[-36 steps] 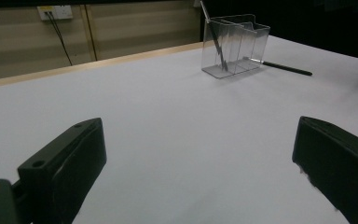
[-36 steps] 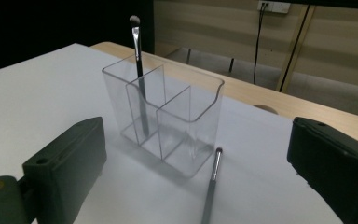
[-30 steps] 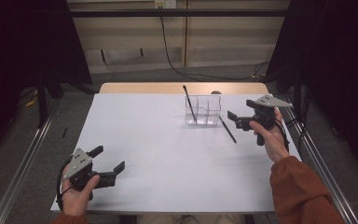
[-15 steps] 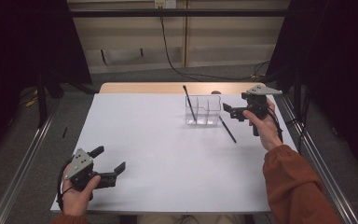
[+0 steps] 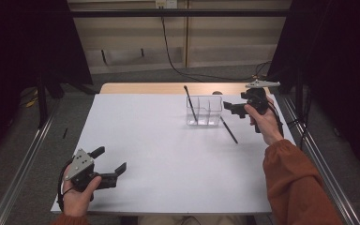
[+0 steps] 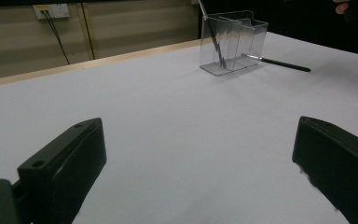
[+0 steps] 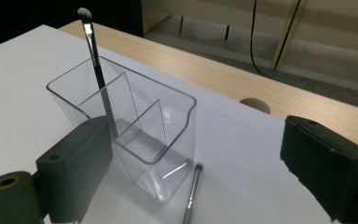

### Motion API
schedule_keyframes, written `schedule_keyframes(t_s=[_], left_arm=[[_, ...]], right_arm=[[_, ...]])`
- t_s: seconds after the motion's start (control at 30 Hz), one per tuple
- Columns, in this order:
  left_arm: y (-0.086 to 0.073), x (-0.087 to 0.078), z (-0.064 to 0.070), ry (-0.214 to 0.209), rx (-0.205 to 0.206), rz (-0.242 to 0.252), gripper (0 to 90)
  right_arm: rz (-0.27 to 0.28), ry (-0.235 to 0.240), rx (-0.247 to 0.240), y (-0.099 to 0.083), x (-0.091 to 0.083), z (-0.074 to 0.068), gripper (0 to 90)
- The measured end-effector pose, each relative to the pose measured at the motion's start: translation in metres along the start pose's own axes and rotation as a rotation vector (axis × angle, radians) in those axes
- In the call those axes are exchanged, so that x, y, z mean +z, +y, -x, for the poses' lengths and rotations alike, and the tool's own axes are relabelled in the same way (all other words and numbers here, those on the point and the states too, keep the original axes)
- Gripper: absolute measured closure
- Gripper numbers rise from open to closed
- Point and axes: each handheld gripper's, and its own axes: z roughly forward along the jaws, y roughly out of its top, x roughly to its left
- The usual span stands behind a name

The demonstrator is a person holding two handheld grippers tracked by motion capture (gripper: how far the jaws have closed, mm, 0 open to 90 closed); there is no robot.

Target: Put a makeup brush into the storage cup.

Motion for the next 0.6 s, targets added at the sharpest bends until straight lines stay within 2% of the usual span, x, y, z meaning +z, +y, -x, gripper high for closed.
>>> schedule_keyframes(t_s=[0.1, 0.23, 0.4, 0.5, 0.6], left_arm=[[0.000, 0.000, 0.000, 0.000, 0.001, 0.000, 2.8], [0.000, 0.000, 0.000, 0.005, 0.003, 0.000, 2.8], [0.000, 0.000, -0.001, 0.009, 0.000, 0.002, 2.8], [0.000, 0.000, -0.001, 0.007, 0.000, 0.000, 2.8], [0.000, 0.000, -0.001, 0.009, 0.001, 0.000, 2.8]], right_arm=[[-0.044, 0.002, 0.002, 0.002, 0.000, 0.003, 4.1], [-0.088, 0.000, 0.004, 0.005, 0.001, 0.004, 4.5], [-0.227, 0.031, 0.029, 0.007, 0.007, 0.008, 4.2], [-0.286, 0.035, 0.040, 0.008, 0.009, 0.012, 8.7], [-0.336, 0.042, 0.045, 0.009, 0.011, 0.015, 8.8]])
